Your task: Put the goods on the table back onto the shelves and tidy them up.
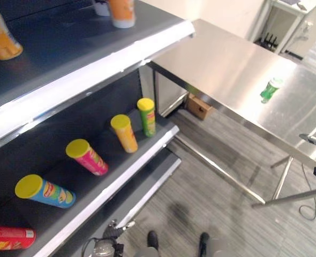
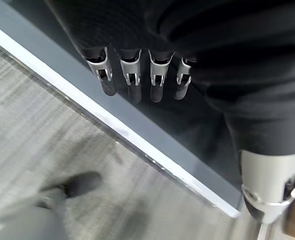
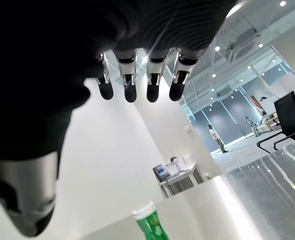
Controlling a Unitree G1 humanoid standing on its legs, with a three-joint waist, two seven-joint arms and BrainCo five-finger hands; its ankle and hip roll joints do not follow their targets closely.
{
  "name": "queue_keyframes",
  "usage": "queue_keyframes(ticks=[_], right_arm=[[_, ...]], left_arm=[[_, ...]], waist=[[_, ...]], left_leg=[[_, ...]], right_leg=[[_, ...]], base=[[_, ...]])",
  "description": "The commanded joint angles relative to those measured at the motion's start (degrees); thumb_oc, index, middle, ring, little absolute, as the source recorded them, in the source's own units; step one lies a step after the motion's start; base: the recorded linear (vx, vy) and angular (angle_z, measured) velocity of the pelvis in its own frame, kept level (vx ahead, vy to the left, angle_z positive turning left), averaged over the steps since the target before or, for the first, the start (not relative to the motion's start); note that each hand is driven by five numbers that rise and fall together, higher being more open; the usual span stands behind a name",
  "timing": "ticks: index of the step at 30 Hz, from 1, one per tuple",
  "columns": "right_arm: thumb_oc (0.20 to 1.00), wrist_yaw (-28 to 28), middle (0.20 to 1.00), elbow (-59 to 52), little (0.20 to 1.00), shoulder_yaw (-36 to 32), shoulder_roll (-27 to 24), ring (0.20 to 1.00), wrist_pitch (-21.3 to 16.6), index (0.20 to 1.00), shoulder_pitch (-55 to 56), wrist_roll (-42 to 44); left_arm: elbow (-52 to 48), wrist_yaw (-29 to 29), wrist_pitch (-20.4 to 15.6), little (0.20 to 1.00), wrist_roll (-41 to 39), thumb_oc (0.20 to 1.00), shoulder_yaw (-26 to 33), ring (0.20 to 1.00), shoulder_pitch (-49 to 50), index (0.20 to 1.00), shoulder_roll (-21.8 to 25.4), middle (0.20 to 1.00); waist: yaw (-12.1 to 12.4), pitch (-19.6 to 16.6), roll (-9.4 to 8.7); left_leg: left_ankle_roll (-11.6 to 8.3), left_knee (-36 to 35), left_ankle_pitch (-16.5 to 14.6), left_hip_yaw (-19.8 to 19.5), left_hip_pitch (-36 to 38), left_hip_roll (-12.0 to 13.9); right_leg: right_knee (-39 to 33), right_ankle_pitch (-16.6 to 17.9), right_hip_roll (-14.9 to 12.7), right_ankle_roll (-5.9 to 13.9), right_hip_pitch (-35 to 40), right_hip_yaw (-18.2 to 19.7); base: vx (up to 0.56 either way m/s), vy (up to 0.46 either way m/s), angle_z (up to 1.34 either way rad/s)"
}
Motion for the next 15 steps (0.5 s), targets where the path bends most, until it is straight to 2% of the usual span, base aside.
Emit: queue_keyframes(ticks=[1,3,6,8,9,11,15], right_arm=[[1.0,-0.7,1.0,3.0,1.0,-3.58,-3.87,1.0,-1.4,1.0,-4.42,4.79],[1.0,-0.89,1.0,5.4,1.0,-4.11,-4.84,1.0,-1.32,1.0,-4.85,7.07],[1.0,-1.08,1.0,6.26,1.0,-4.16,-5.64,1.0,-1.14,1.0,-4.7,6.93],[1.0,-1.0,1.0,6.91,1.0,-4.35,-6.24,1.0,-0.9,1.0,-4.4,7.23],[1.0,-0.46,1.0,7.4,1.0,-4.76,-6.42,1.0,-0.57,1.0,-3.62,7.19],[1.0,-0.38,1.0,7.75,1.0,-5.26,-6.73,1.0,-0.58,1.0,-3.17,7.23],[1.0,0.74,1.0,8.29,1.0,-6.55,-8.39,1.0,-0.11,1.0,-1.3,6.69]], left_arm=[[-2.72,0.53,-0.97,1.0,1.84,1.0,0.24,1.0,-0.39,1.0,1.24,1.0],[-2.21,0.47,-1.02,1.0,1.71,1.0,0.48,1.0,-0.16,1.0,1.49,1.0],[-1.63,0.41,-0.96,1.0,1.72,1.0,0.76,1.0,0.02,1.0,1.6,1.0],[-0.99,0.43,-0.98,1.0,1.64,1.0,1.01,1.0,-0.03,1.0,1.85,1.0],[-0.64,0.35,-1.03,1.0,1.92,1.0,1.03,1.0,0.05,1.0,2.07,1.0],[-0.7,0.34,-0.99,1.0,2.06,1.0,0.86,1.0,-0.09,1.0,2.06,1.0],[-1.49,0.44,-1.08,1.0,1.87,1.0,0.74,1.0,0.61,1.0,1.95,1.0]], waist=[[0.04,-0.89,2.14],[-0.29,-0.57,1.56],[-0.85,0.26,1.34],[-1.26,0.64,0.19],[-1.19,0.31,-0.99],[-1.39,-0.07,-1.56],[-1.79,-2.1,-1.71]], left_leg=[[-2.17,0.55,-3.39,-3.09,-0.41,-1.38],[-2.73,0.73,-5.01,-4.68,1.19,-1.48],[-3.12,1.6,-6.35,-5.46,2.47,-1.14],[-3.52,2.64,-7.54,-6.33,3.21,-1.42],[-3.74,2.58,-8.38,-6.95,4.28,-1.72],[-3.82,2.68,-8.64,-7.43,4.61,-1.9],[-5.27,2.31,-8.97,-8.51,5.49,0.73]], right_leg=[[-12.9,-3.75,2.95,-1.31,4.48,-0.02],[-23.67,0.59,1.64,0.18,2.73,2.47],[-26.93,3.12,1.45,1.12,1.9,3.71],[-27.66,4.65,1.44,1.62,2.37,5.14],[-28.06,4.87,1.0,1.87,3.74,5.19],[-28.07,5.42,0.74,2.15,4.7,5.15],[-27.99,3.87,2.25,1.8,6.65,3.47]], base=[[0.17,-0.121,0.49],[0.19,-0.143,0.33],[0.14,-0.116,0.37],[0.16,-0.166,0.42],[0.14,-0.138,0.6],[0.13,-0.155,0.62],[0.15,-0.223,0.28]])
